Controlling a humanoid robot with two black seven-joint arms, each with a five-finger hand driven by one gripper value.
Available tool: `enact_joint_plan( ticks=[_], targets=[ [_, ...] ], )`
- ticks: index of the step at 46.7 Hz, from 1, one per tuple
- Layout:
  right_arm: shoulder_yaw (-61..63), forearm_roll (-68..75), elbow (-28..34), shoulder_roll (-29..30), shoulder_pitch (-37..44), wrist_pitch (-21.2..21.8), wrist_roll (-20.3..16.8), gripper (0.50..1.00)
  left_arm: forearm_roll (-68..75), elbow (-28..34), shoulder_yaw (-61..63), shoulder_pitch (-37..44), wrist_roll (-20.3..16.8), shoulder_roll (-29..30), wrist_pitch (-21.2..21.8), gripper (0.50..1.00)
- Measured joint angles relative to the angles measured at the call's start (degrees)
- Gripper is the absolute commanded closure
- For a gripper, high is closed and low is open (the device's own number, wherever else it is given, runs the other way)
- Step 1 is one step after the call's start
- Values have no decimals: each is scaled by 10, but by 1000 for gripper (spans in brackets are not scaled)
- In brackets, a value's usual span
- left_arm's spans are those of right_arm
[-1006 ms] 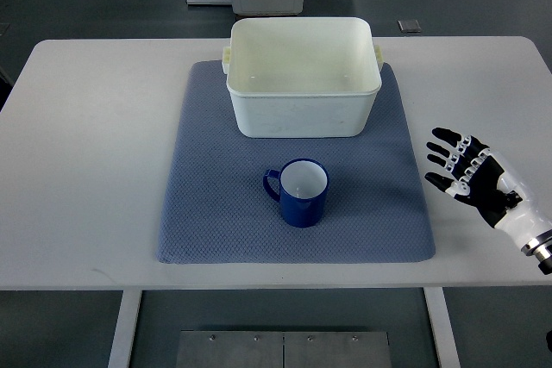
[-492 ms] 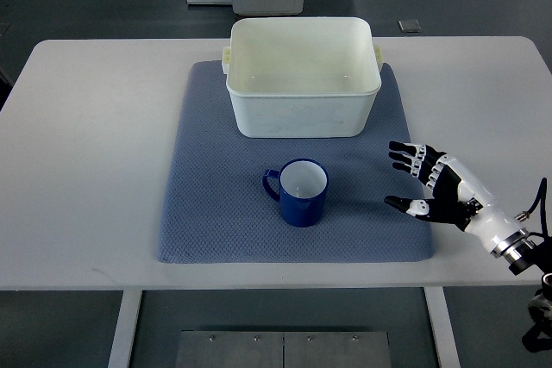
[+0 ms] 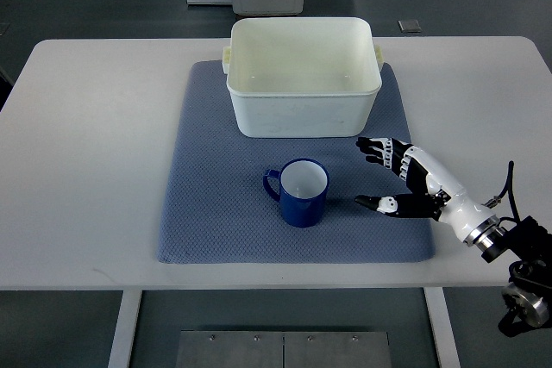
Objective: Place cup in box with right hand
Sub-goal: 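Wrap the right hand fingers around the blue mug's body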
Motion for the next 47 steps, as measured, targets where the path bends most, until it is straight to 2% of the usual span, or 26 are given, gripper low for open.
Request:
enact_joint_plan(
  ticks=[12, 28, 47],
  targets=[
    [-24, -1, -1, 17, 8, -3, 0, 586, 0, 0, 0, 0, 0, 0, 0, 500],
    [-75, 0, -8, 58, 39, -52, 0, 586, 0, 0, 0, 0, 0, 0, 0, 500],
    [-77, 5, -26, 93, 48, -55, 0, 586, 0, 0, 0, 0, 0, 0, 0, 500]
  ],
)
